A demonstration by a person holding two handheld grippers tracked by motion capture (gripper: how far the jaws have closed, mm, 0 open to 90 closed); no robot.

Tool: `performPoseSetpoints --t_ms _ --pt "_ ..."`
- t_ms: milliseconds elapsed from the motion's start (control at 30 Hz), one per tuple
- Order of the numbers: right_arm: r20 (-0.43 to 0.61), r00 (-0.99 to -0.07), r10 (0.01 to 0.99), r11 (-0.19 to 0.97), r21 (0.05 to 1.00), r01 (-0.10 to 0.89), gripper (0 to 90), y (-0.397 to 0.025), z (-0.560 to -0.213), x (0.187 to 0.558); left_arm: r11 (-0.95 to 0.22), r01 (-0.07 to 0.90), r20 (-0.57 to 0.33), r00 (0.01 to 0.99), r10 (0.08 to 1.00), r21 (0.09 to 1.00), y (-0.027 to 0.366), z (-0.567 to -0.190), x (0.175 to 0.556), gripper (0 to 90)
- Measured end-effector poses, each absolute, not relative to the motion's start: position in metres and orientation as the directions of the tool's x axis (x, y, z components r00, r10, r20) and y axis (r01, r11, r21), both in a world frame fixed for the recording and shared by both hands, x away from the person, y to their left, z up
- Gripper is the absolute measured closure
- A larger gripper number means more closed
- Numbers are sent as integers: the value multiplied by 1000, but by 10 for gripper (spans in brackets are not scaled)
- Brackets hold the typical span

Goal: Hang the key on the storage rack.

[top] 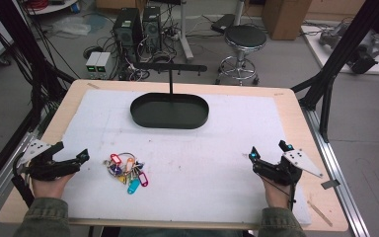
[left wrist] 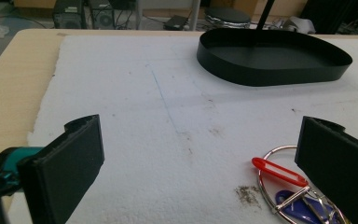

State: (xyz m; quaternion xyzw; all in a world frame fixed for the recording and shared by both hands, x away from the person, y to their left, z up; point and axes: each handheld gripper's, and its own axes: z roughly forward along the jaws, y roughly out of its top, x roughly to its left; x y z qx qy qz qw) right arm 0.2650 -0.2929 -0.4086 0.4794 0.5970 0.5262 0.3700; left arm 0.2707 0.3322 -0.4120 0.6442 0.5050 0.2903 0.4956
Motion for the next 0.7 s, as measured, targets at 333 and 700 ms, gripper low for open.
performPoseSetpoints --t_ms 333,700 --pt "68 -265 962 -17 981 191 4 -292 -409 265 -23 368 -116 351 929 930 325 -409 272 17" --pt "62 -257 965 -13 982 190 4 -293 -409 266 -56 368 -102 396 913 928 312 -404 272 17"
